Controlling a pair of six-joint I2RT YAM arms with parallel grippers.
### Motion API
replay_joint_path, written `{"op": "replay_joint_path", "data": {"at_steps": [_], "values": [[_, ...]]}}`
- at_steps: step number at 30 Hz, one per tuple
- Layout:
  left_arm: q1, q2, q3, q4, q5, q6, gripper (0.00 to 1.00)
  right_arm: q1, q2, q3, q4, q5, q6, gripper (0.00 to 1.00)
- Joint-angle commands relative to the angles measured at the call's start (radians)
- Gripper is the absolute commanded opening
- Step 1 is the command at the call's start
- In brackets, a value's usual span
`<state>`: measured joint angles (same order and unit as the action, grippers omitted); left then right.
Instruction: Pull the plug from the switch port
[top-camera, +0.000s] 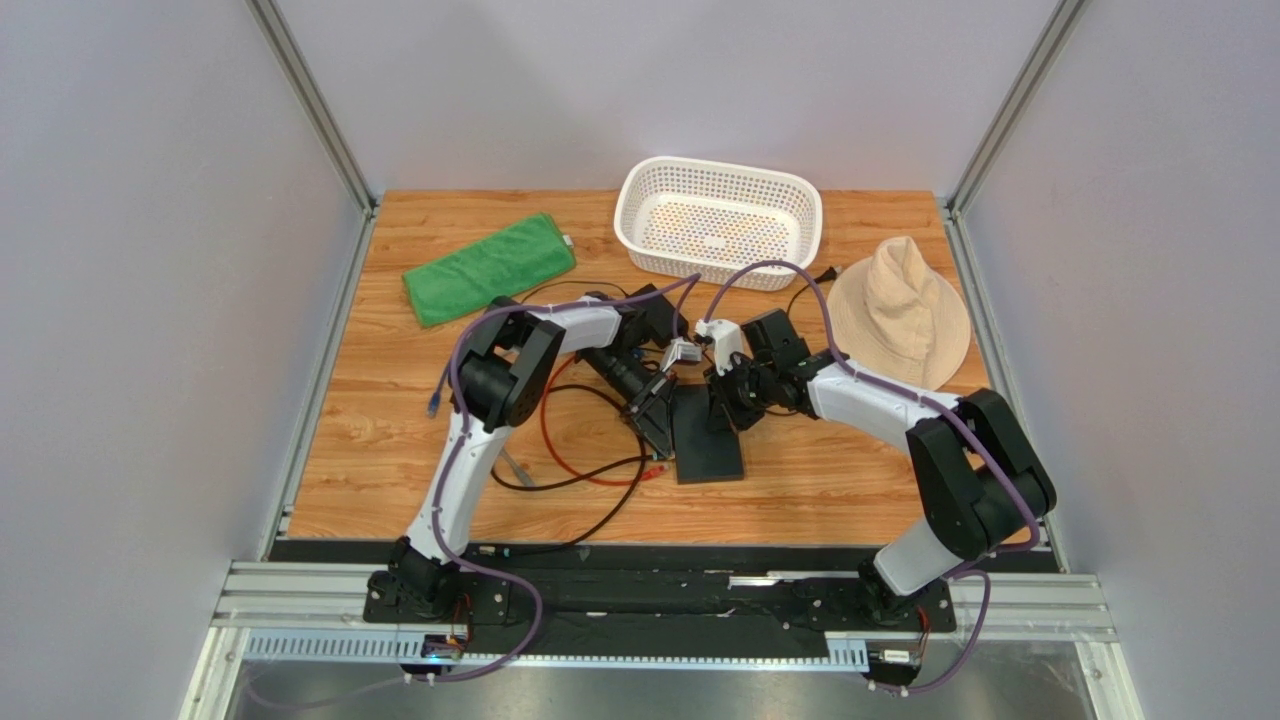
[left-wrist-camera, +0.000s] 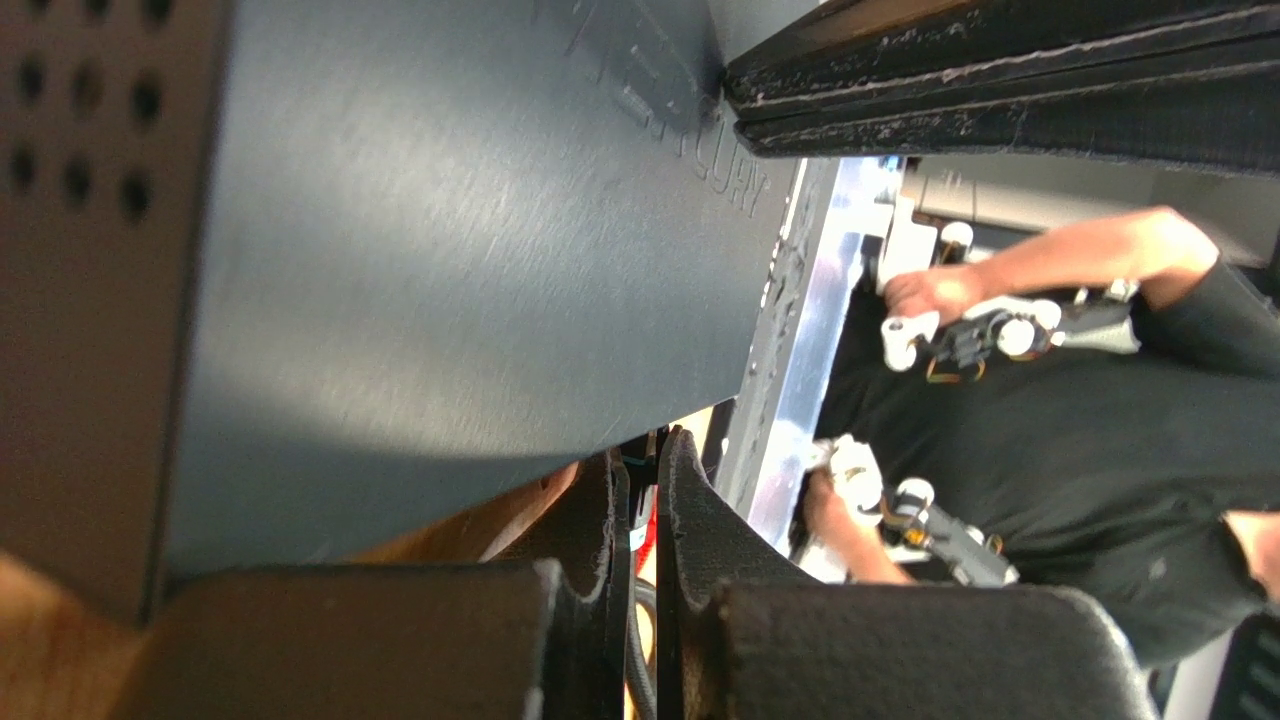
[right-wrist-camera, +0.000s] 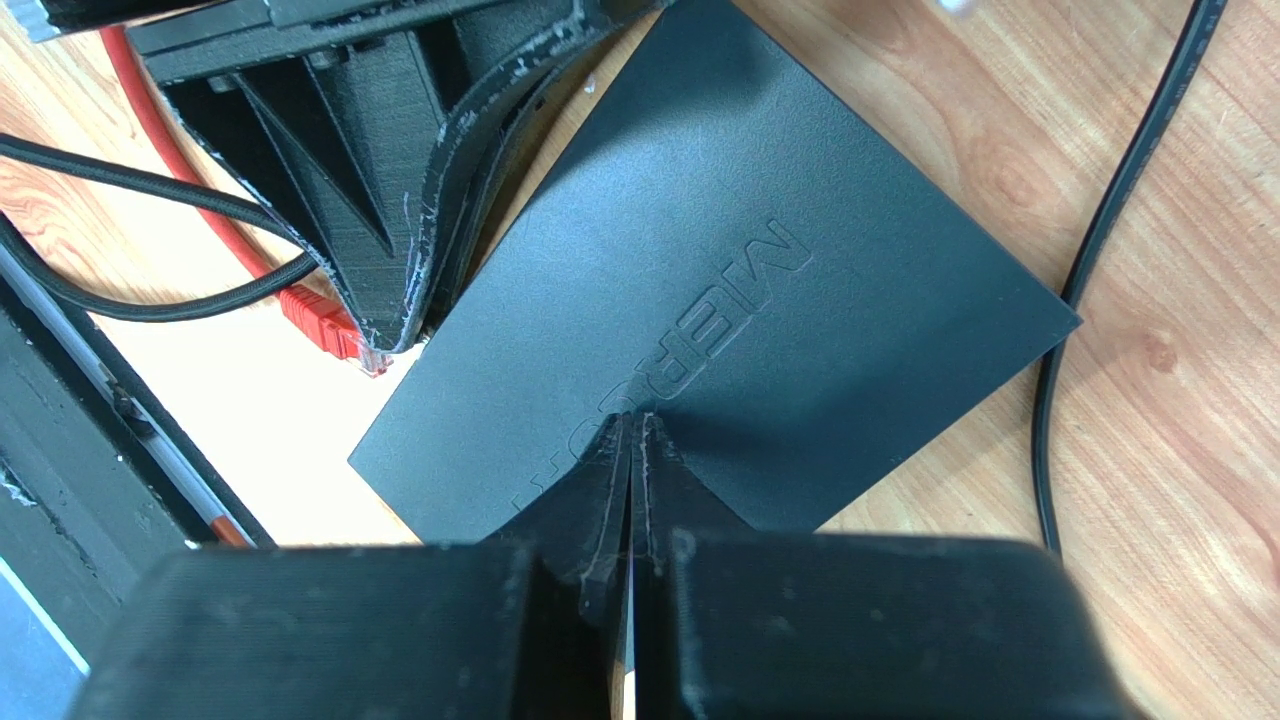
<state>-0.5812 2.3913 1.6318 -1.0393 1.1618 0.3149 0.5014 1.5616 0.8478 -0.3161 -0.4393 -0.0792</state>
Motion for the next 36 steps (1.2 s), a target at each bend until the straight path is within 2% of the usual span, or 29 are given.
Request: {"op": "replay_joint_path", "data": {"at_steps": [1, 5, 9, 11, 15, 18, 22, 27, 36], "values": [[-0.003, 0.094, 0.12, -0.097, -0.086, 0.117, 0.0, -0.001, 0.011, -0.009, -0.034, 0.042, -0.027, 0.01], [-0.006, 0.089, 0.123, -0.111, -0.079, 0.141, 0.0, 0.0, 0.014, -0.006, -0.037, 0.04, -0.027, 0.01], [-0.009, 0.046, -0.008, -0.033, -0.065, 0.107, 0.0, -0.003, 0.011, -0.009, -0.034, 0.04, -0.027, 0.01], [-0.008, 0.034, -0.027, -0.008, -0.068, 0.093, 0.0, -0.003, 0.006, -0.01, -0.031, 0.04, -0.027, 0.01], [-0.003, 0.087, 0.098, -0.091, -0.056, 0.115, 0.0, -0.003, 0.0, -0.015, -0.031, 0.043, -0.028, 0.01], [-0.003, 0.109, 0.175, -0.13, -0.097, 0.124, 0.0, -0.001, 0.0, -0.015, -0.029, 0.042, -0.027, 0.01], [-0.003, 0.089, 0.145, -0.128, -0.11, 0.153, 0.0, -0.001, -0.002, -0.016, -0.028, 0.043, -0.028, 0.01], [0.0, 0.057, -0.002, -0.088, -0.088, 0.162, 0.0, -0.001, 0.005, -0.012, -0.031, 0.039, -0.028, 0.01], [0.011, 0.081, 0.122, -0.162, -0.082, 0.185, 0.0, -0.001, -0.008, -0.019, -0.026, 0.04, -0.027, 0.01]]}}
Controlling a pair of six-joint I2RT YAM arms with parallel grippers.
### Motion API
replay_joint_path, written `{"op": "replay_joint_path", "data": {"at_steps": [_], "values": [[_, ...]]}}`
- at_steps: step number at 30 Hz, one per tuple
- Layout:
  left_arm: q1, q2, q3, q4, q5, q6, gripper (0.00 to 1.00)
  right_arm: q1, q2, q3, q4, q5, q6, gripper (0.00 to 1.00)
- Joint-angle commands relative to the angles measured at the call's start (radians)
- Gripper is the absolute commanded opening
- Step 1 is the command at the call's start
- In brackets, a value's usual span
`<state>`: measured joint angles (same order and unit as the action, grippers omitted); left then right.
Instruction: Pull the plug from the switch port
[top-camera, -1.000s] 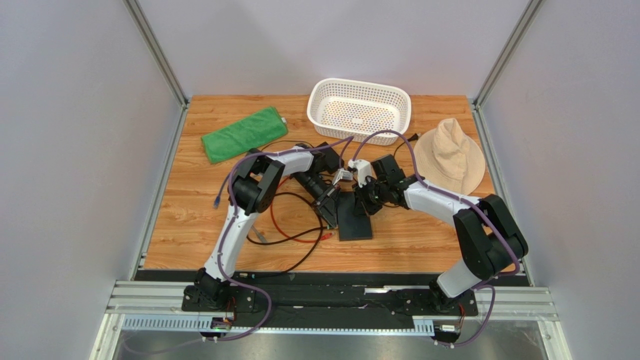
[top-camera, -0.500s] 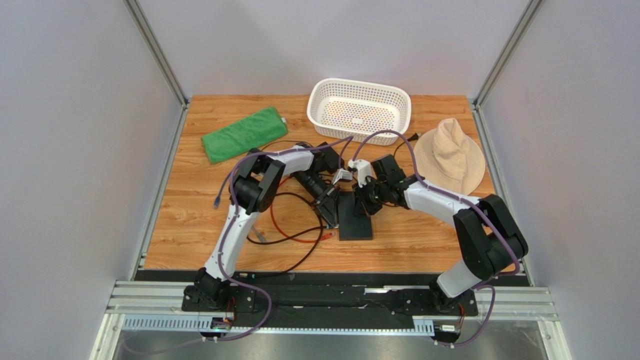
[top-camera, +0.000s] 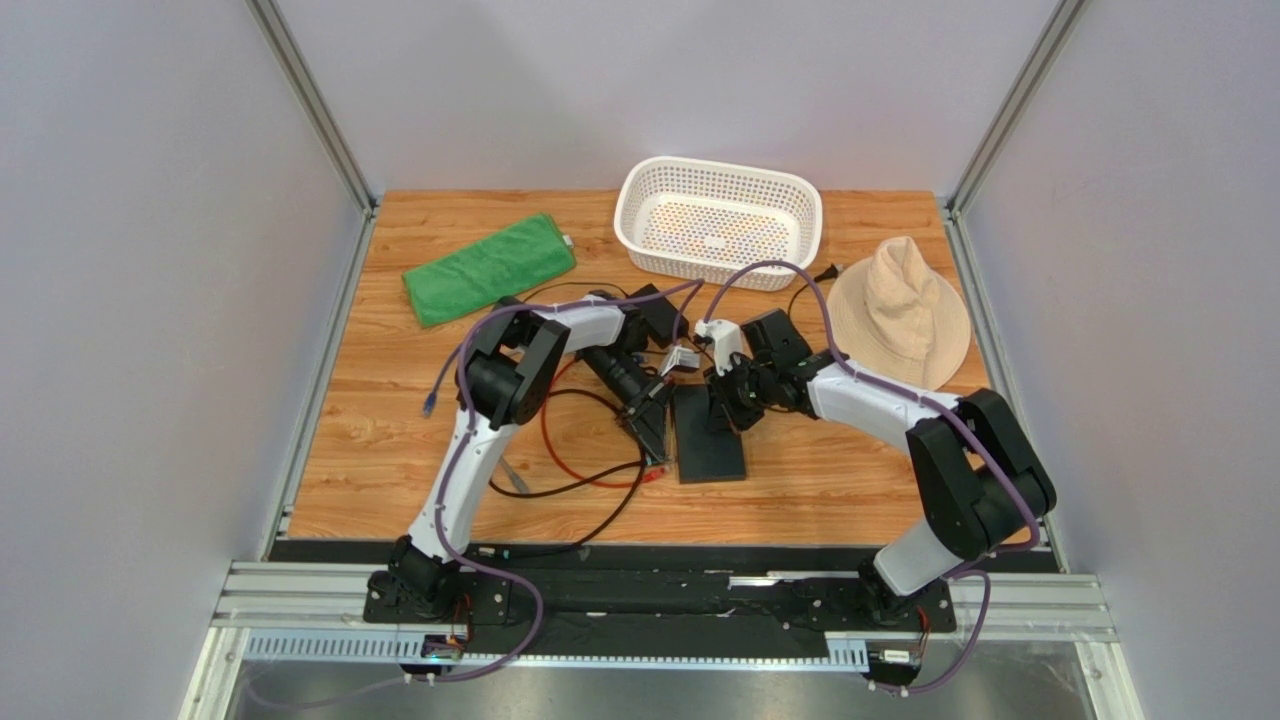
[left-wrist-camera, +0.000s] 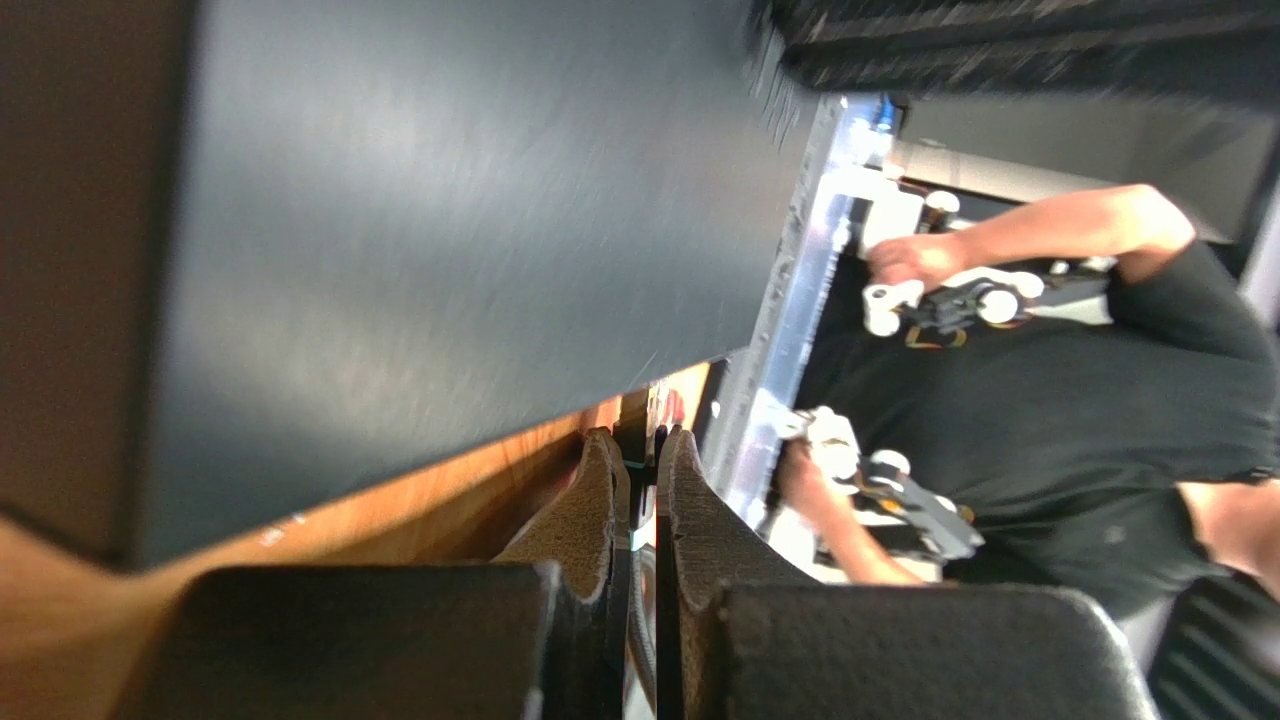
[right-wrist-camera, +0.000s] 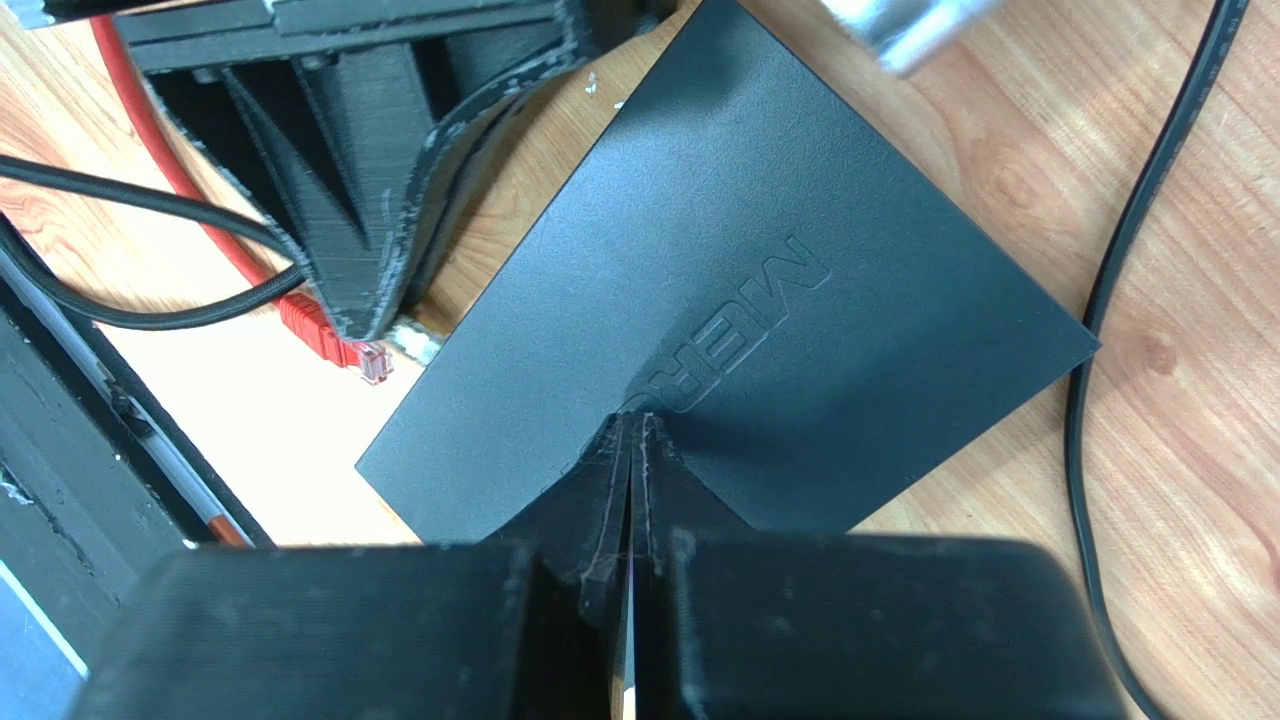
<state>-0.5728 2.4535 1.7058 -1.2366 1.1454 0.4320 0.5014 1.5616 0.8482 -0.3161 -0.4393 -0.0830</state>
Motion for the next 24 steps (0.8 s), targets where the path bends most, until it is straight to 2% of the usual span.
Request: {"op": "replay_joint_path", "data": {"at_steps": [1, 5, 9, 13, 17, 18, 19, 20, 21, 22, 23, 24], "values": [[0.002, 0.019, 0.043, 0.026, -0.065, 0.073, 0.0, -0.001, -0.009, -0.021, -0.025, 0.04, -0.024, 0.01], [0.025, -0.016, 0.032, -0.069, -0.093, 0.14, 0.0, -0.003, -0.024, -0.031, -0.017, 0.043, -0.024, 0.01], [0.123, -0.146, 0.008, -0.078, -0.15, 0.131, 0.0, -0.003, -0.026, -0.032, -0.017, 0.04, -0.026, 0.01], [0.209, -0.281, 0.06, -0.054, -0.362, 0.119, 0.0, -0.003, -0.063, -0.05, -0.002, 0.04, -0.027, 0.0], [0.293, -0.372, 0.211, -0.044, -0.53, 0.091, 0.0, -0.003, -0.135, -0.04, 0.022, 0.062, -0.029, 0.0], [0.3, -0.387, 0.228, -0.025, -0.577, 0.052, 0.03, -0.004, -0.144, -0.002, 0.015, 0.071, -0.035, 0.02], [0.303, -0.41, 0.235, 0.047, -0.672, 0.027, 0.1, -0.006, -0.152, 0.018, -0.003, 0.083, -0.044, 0.08], [0.309, -0.465, 0.22, 0.095, -0.709, 0.007, 0.19, -0.007, -0.155, 0.046, -0.014, 0.115, -0.053, 0.12], [0.309, -0.497, 0.201, 0.205, -0.742, -0.048, 0.4, -0.021, -0.161, 0.098, -0.024, 0.137, -0.06, 0.17], [0.309, -0.531, 0.175, 0.26, -0.815, -0.086, 0.57, -0.03, -0.161, 0.129, -0.034, 0.157, -0.06, 0.26], [0.309, -0.588, 0.134, 0.311, -0.847, -0.125, 0.89, -0.044, -0.16, 0.155, -0.061, 0.178, -0.06, 0.34], [0.309, -0.608, 0.118, 0.371, -0.871, -0.187, 0.98, -0.076, -0.16, 0.179, -0.076, 0.185, -0.048, 0.44]]}}
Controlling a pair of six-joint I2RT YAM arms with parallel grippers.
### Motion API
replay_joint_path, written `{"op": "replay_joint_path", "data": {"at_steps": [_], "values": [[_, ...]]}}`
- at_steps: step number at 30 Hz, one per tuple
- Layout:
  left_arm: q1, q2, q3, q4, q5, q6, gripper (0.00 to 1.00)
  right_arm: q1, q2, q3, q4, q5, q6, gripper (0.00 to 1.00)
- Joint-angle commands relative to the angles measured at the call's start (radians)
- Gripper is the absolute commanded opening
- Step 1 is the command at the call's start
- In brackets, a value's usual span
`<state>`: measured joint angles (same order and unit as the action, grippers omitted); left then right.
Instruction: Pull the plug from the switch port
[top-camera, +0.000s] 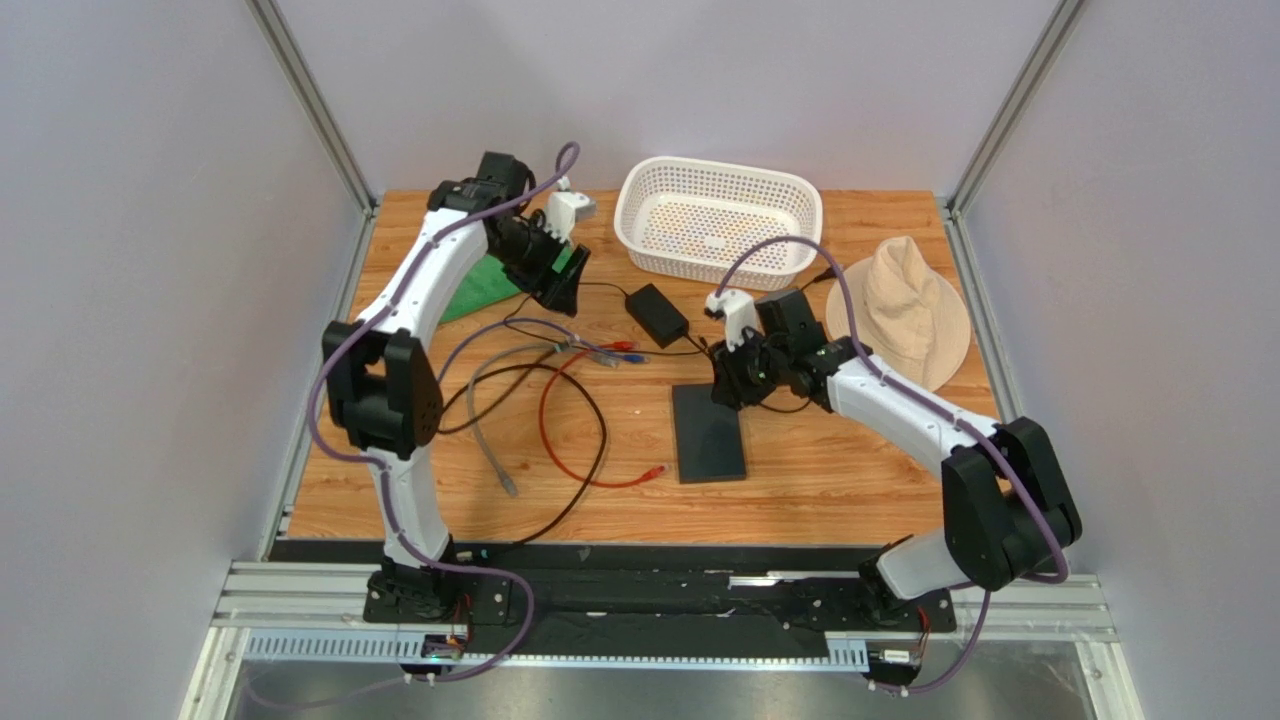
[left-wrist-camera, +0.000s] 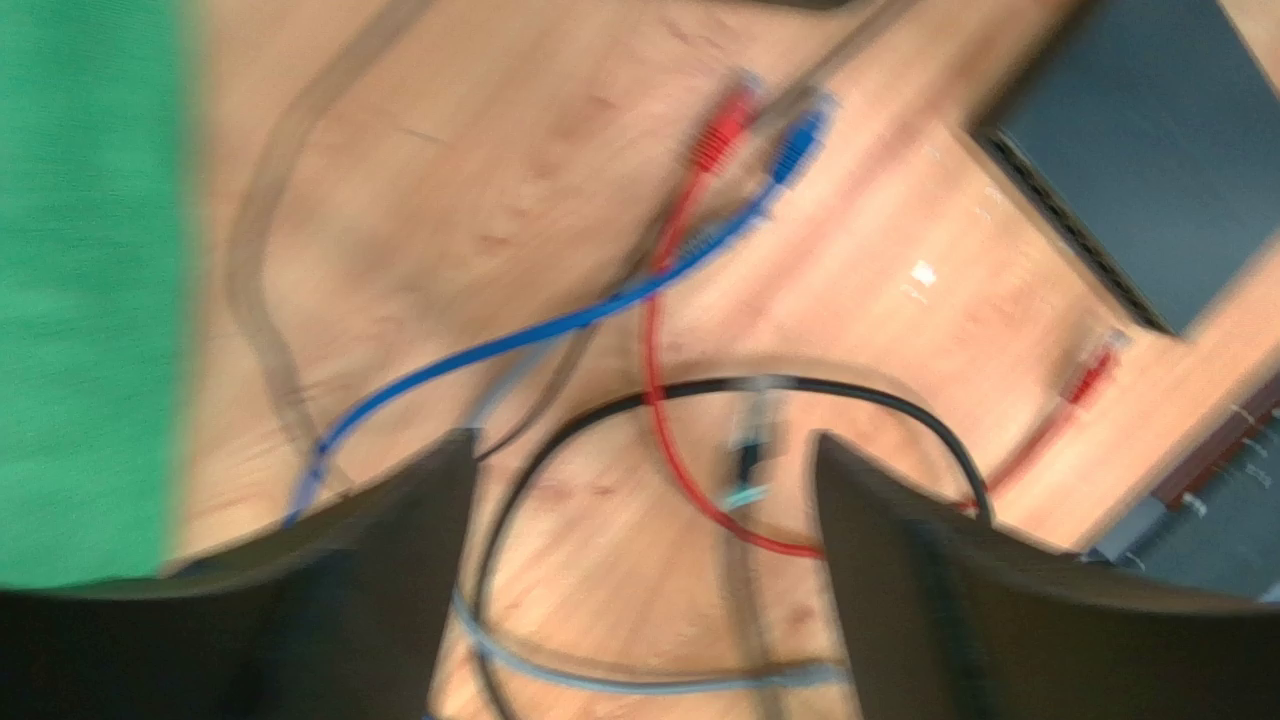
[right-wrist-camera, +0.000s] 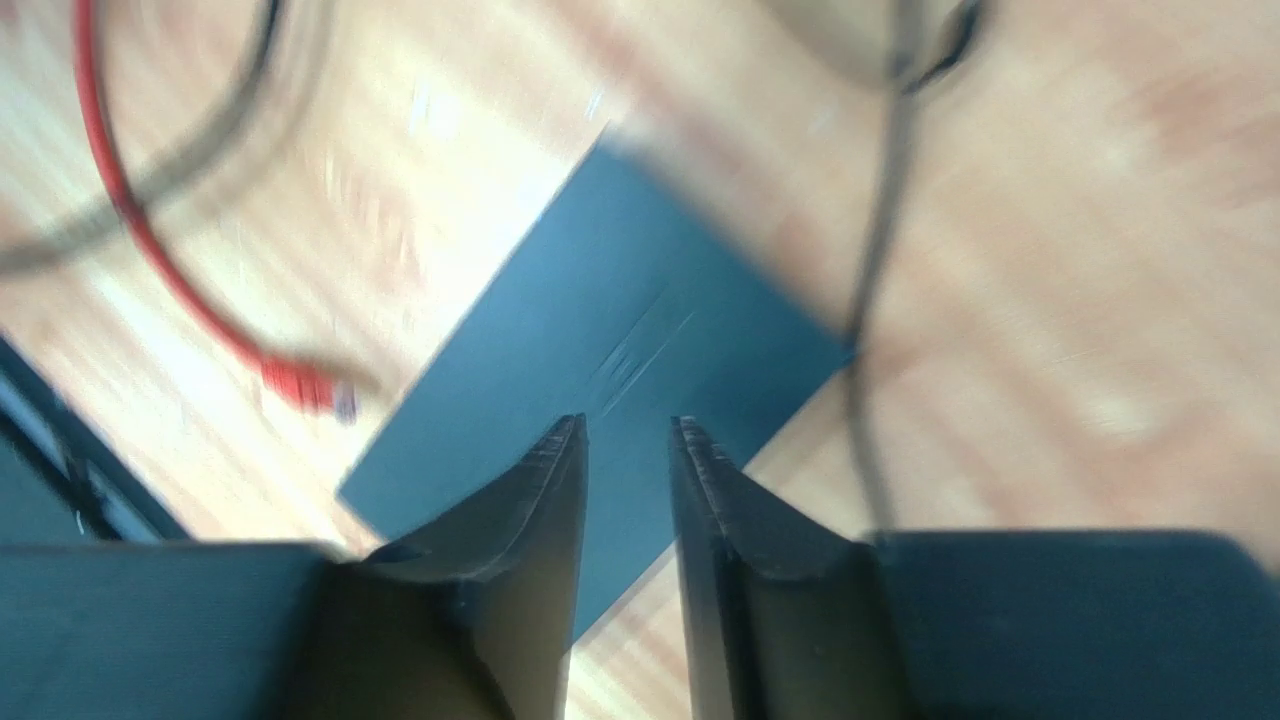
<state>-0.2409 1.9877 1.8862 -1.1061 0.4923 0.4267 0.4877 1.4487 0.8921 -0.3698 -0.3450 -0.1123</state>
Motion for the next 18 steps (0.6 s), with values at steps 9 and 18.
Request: {"op": "replay_joint_path", "data": {"at_steps": [9, 18], "values": [[-0.02, -0.358, -0.107, 0.325, -0.302, -0.261, 0.99, -0.1, -0.068, 0.436, -0.41, 0.5, 0.111, 0.96], [-0.02, -0.537, -0.119, 0.486, -0.377, -0.321, 0.99, -0.104, -0.113, 0.423, -0.408, 0.54, 0.076, 0.98]]}}
